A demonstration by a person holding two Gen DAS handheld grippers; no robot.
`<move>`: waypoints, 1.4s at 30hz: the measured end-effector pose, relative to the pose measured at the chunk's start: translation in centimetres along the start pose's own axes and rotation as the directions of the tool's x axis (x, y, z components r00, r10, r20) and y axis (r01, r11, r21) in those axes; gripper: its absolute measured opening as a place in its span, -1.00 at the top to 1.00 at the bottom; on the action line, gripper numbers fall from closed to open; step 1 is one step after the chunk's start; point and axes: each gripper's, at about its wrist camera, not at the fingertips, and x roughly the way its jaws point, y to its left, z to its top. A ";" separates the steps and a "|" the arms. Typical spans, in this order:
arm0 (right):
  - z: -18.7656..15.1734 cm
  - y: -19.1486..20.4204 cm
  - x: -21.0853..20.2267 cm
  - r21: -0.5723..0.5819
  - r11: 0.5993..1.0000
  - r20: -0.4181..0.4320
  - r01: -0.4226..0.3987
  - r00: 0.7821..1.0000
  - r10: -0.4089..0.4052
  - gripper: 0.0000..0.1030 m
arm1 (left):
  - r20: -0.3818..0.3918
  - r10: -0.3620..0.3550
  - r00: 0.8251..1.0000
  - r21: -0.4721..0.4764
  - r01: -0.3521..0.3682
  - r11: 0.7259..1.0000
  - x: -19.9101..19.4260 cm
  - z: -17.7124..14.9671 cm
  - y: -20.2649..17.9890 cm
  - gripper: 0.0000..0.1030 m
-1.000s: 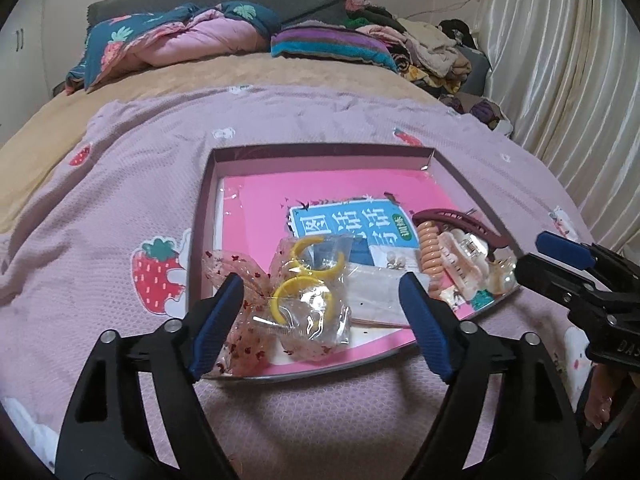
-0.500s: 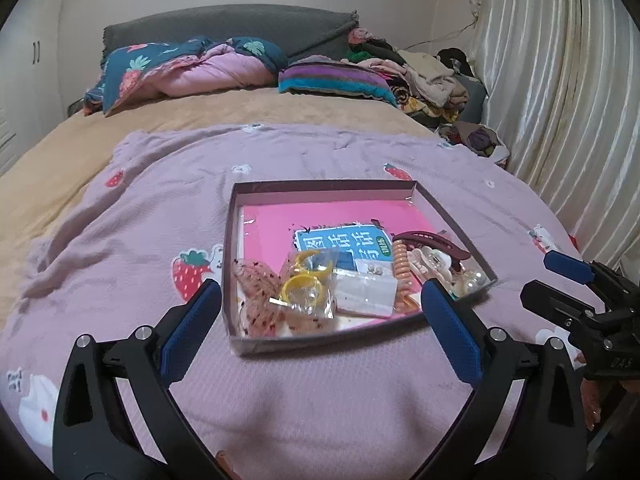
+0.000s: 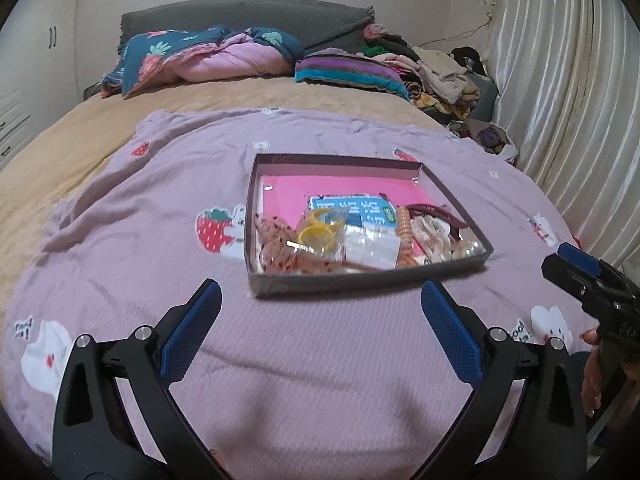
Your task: Organize jewelry
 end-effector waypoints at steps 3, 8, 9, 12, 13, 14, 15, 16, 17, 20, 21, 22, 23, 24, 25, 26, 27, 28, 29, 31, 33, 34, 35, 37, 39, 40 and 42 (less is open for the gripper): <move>-0.7 -0.1 -0.1 -0.002 1.000 0.000 0.007 1.000 -0.007 -0.91 | -0.009 0.008 1.000 0.006 -0.008 1.000 -0.3 -1.1 -0.1 -0.81; -2.5 0.3 -0.7 -0.043 0.999 0.011 0.031 0.999 -0.030 -0.92 | -0.034 0.028 0.999 0.028 -0.027 0.999 -0.1 -3.2 -0.4 -0.81; -3.0 0.3 -0.8 -0.040 0.999 0.006 0.027 1.000 -0.026 -0.92 | -0.037 0.028 0.999 0.027 -0.027 0.999 0.0 -3.4 -0.4 -0.81; -3.8 0.3 -0.7 -0.033 0.999 -0.014 0.025 1.000 -0.026 -0.92 | -0.045 0.024 0.999 0.022 -0.023 0.999 0.1 -4.1 -0.4 -0.82; -4.0 0.2 -0.7 -0.032 0.999 -0.020 0.026 0.999 -0.027 -0.92 | -0.045 0.024 0.999 0.023 -0.023 0.999 0.1 -4.2 -0.5 -0.81; -4.2 0.1 -0.6 -0.030 0.999 -0.026 0.026 0.999 -0.026 -0.92 | -0.048 0.022 0.999 0.025 -0.021 0.999 0.2 -4.3 -0.6 -0.81; -4.4 0.1 -0.7 -0.027 0.999 -0.030 0.027 0.999 -0.028 -0.92 | -0.051 0.023 0.998 0.028 -0.021 0.999 0.2 -4.3 -0.7 -0.81; -4.5 0.2 -0.7 -0.028 0.999 -0.032 0.027 0.999 -0.028 -0.92 | -0.052 0.024 0.998 0.032 -0.022 0.999 0.3 -4.3 -0.8 -0.81; -4.6 0.3 -0.7 -0.033 0.999 -0.035 0.027 0.999 -0.028 -0.92 | -0.054 0.022 0.998 0.037 -0.020 0.999 0.3 -4.3 -0.9 -0.81; -4.6 0.3 -0.9 -0.036 0.999 -0.032 0.032 0.999 -0.033 -0.92 | -0.049 0.019 0.999 0.038 -0.017 0.999 0.2 -4.3 -1.0 -0.81; -4.6 0.3 -0.9 -0.030 0.999 -0.032 0.028 0.999 -0.029 -0.92 | -0.048 0.019 0.999 0.037 -0.017 0.999 0.2 -4.3 -1.0 -0.81; -4.6 0.2 -1.0 -0.026 0.999 -0.033 0.027 0.999 -0.028 -0.92 | -0.047 0.016 0.999 0.036 -0.015 0.999 0.1 -4.3 -1.0 -0.81; -4.6 0.2 -1.0 -0.024 0.999 -0.034 0.027 0.999 -0.028 -0.92 | -0.047 0.014 0.999 0.038 -0.013 0.999 0.1 -4.3 -1.0 -0.81; -4.6 0.1 -1.0 -0.023 0.999 -0.034 0.028 0.999 -0.028 -0.92 | -0.047 0.015 0.999 0.038 -0.013 0.999 0.1 -4.3 -1.1 -0.81; -4.6 0.1 -1.0 -0.022 0.999 -0.036 0.029 0.999 -0.030 -0.92 | -0.048 0.014 0.999 0.038 -0.012 0.999 0.0 -4.3 -1.1 -0.81; -4.6 0.1 -1.0 -0.022 0.999 -0.036 0.029 0.999 -0.030 -0.92 | -0.050 0.013 0.999 0.034 -0.011 0.999 0.0 -4.3 -1.0 -0.81; -4.6 0.1 -1.0 -0.022 0.999 -0.036 0.030 0.999 -0.031 -0.92 | -0.049 0.011 0.999 0.033 -0.010 0.999 0.0 -4.3 -1.1 -0.81; -4.5 0.1 -1.0 -0.022 0.999 -0.037 0.029 0.999 -0.030 -0.92 | -0.049 0.011 0.999 0.032 -0.009 0.999 0.0 -4.3 -1.1 -0.81; -4.5 0.1 -0.9 -0.022 0.999 -0.038 0.029 0.999 -0.029 -0.92 | -0.049 0.012 0.999 0.032 -0.011 0.999 -0.1 -4.3 -1.2 -0.81; -4.5 0.1 -0.9 -0.022 0.999 -0.037 0.030 0.999 -0.030 -0.92 | -0.049 0.012 0.999 0.033 -0.011 0.999 -0.1 -4.3 -1.1 -0.81; -4.6 0.1 -0.9 -0.022 0.999 -0.039 0.029 0.999 -0.029 -0.92 | -0.049 0.011 0.999 0.033 -0.009 0.999 -0.1 -4.3 -1.2 -0.81; -4.6 0.2 -0.9 -0.022 0.999 -0.040 0.029 0.999 -0.030 -0.92 | -0.049 0.013 0.999 0.033 -0.011 0.999 -0.1 -4.3 -1.2 -0.81; -4.6 0.1 -0.9 -0.022 0.999 -0.041 0.028 0.999 -0.029 -0.92 | -0.049 0.014 0.999 0.033 -0.012 0.999 -0.1 -4.3 -1.1 -0.81; -4.7 0.1 -1.0 -0.024 0.999 -0.043 0.028 0.999 -0.029 -0.92 | -0.049 0.013 0.999 0.033 -0.012 0.999 -0.1 -4.2 -1.1 -0.81; -4.7 0.1 -1.0 -0.024 0.999 -0.043 0.028 0.999 -0.029 -0.92 | -0.049 0.013 0.999 0.034 -0.012 0.999 -0.2 -4.2 -1.1 -0.81; -4.7 0.1 -1.0 -0.023 0.999 -0.043 0.028 0.999 -0.029 -0.92 | -0.050 0.015 0.999 0.033 -0.014 0.999 -0.1 -4.2 -1.1 -0.81; -4.7 0.1 -1.0 -0.023 0.999 -0.042 0.028 0.999 -0.029 -0.92 | -0.050 0.014 0.999 0.032 -0.012 0.999 -0.2 -4.2 -1.1 -0.81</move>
